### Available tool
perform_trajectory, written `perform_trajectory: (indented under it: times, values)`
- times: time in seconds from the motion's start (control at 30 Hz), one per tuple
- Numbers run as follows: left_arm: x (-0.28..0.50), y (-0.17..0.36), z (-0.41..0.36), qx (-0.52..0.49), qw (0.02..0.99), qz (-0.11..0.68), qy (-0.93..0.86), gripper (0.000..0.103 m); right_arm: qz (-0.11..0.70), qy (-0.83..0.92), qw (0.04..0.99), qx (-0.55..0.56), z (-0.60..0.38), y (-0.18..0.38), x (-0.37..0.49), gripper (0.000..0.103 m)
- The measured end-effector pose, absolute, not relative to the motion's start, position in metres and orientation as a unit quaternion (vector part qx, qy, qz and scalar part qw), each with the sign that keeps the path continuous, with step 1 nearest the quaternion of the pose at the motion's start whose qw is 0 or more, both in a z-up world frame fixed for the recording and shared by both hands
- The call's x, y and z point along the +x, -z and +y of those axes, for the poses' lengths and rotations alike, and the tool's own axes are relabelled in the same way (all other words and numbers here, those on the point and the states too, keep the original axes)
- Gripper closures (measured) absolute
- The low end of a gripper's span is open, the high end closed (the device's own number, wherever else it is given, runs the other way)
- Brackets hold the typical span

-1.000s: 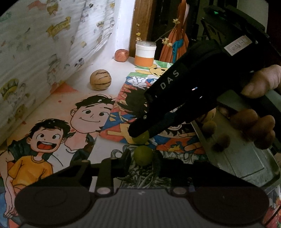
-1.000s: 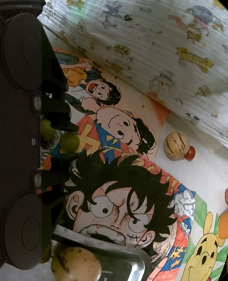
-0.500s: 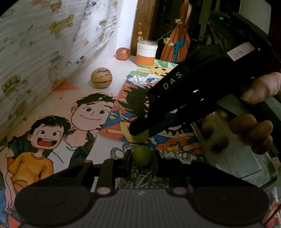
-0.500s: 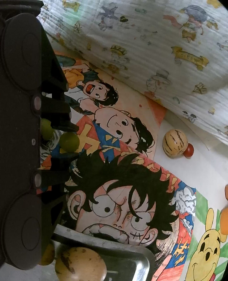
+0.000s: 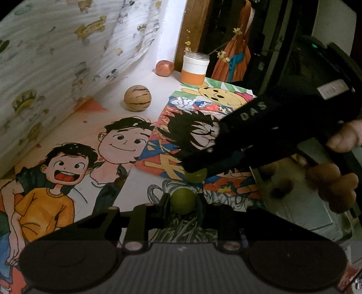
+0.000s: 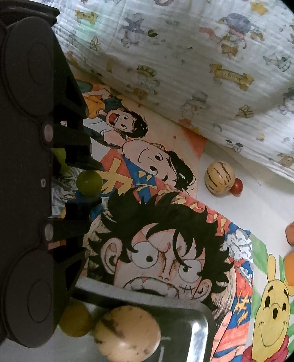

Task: Organize fruits
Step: 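Grasp one green grape with the right tool while the left tool grasps the other, then carry the grape with the right tool while the left tool carries its grape over the tray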

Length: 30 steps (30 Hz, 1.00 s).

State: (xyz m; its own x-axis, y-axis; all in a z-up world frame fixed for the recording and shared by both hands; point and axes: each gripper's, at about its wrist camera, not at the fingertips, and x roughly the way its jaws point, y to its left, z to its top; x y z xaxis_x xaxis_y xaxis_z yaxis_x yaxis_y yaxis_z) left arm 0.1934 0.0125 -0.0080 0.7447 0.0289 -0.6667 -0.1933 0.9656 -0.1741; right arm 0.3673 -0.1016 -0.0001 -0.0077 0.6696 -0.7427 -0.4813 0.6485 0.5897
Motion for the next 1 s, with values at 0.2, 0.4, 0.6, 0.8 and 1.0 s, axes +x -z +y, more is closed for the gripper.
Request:
perform_trajectory:
  times: [0.2,0.4,0.6,0.8,1.0]
  values:
    - [0.190,0.002,0.010,-0.121,0.928,0.349,-0.056,0.076,0.562,-0.410,0.711,0.102,-0.127,-0.011,0.359,0.076]
    - [0.189,-0.008,-0.002,-0.113,0.932,0.342,-0.035,0.076,0.533,-0.400,0.733,0.139,-0.172,-0.030,0.349,0.076]
    - [0.192,-0.020,-0.026,-0.100,0.939,0.329,0.000,0.076,0.506,-0.362,0.766,0.162,-0.228,-0.046,0.332,0.076]
    - [0.200,-0.023,-0.060,-0.089,0.938,0.332,0.045,0.076,0.483,-0.317,0.799,0.167,-0.278,-0.049,0.313,0.076]
    - [0.209,-0.015,-0.092,-0.065,0.932,0.347,0.077,0.076,0.480,-0.283,0.810,0.181,-0.314,-0.033,0.304,0.076]
